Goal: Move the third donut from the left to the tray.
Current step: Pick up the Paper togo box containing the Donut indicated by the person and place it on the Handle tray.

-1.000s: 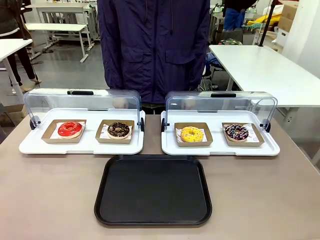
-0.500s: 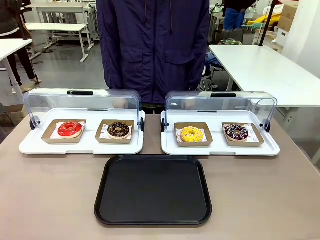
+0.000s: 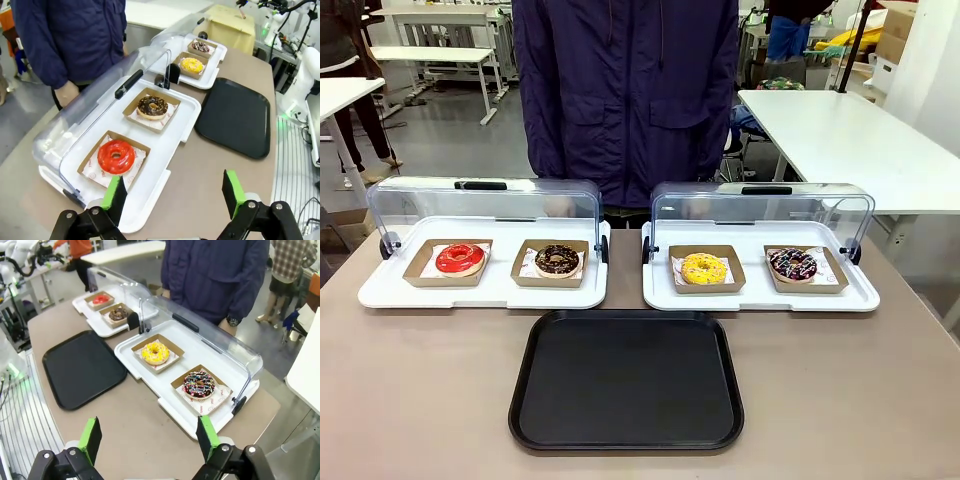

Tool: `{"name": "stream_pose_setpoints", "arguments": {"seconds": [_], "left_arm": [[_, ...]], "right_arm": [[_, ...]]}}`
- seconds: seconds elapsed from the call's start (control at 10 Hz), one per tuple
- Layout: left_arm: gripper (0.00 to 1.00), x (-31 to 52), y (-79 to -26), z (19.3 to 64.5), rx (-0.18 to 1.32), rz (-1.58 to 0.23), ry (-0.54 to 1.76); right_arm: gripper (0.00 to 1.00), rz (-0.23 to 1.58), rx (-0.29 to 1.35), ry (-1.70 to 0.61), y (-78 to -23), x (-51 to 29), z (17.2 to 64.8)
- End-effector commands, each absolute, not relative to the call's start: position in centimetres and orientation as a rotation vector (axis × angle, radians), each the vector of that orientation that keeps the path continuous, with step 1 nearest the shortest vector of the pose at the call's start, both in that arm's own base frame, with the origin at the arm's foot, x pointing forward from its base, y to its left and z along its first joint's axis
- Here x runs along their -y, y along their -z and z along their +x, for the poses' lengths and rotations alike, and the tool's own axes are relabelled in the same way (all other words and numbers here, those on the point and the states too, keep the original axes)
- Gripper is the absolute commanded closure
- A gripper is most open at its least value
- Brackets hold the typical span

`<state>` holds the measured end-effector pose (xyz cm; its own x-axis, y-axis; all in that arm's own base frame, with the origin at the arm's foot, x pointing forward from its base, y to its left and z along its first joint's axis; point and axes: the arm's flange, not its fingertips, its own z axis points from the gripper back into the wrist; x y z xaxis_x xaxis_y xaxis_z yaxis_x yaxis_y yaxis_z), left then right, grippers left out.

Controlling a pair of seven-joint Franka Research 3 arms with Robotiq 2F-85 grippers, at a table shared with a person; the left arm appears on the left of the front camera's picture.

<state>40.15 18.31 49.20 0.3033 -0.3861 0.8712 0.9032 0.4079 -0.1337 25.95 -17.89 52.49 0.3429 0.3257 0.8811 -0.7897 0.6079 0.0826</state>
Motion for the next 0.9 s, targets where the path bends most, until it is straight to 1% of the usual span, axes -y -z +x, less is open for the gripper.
{"name": "stream_pose_setpoints", "arguments": {"seconds": [0.0, 0.8], "left_arm": [[0.00, -18.49, -49.03, 40.08, 0.868, -0.719, 0.961], [0.00, -18.49, -49.03, 40.08, 0.868, -0.719, 0.961]], "right_arm": [[0.00, 0.565, 0.981, -0.799, -52.49, 17.96, 25.94], [0.00, 0.565, 0.981, -0.799, -52.49, 17.96, 25.94]]}}
